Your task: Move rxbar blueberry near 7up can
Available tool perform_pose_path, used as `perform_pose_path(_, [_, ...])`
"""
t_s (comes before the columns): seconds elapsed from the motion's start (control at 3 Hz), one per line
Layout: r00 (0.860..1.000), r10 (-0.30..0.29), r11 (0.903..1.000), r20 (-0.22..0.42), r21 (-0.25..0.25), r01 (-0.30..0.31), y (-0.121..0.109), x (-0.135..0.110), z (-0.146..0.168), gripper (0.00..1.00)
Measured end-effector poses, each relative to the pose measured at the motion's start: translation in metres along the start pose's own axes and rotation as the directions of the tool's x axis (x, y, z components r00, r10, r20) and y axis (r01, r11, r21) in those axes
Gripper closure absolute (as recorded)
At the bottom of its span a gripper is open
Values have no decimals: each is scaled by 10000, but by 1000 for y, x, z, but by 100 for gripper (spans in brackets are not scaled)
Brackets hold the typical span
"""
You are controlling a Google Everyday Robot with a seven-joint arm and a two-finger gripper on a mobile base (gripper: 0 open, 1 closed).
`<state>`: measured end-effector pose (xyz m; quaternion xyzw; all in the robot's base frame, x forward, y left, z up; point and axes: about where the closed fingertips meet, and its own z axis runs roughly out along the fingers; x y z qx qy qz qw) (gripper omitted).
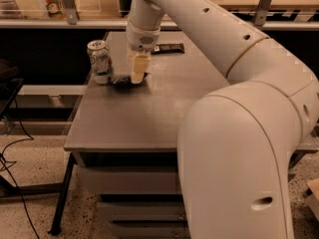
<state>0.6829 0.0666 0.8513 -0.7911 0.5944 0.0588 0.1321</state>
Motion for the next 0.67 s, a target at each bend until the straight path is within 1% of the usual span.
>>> perform_pose_path(0.33, [10000,-11,10000,28,38,11,-2,-1,3,0])
perform_pose_path(0.67, [10000,-11,10000,28,39,11,-2,-1,3,0])
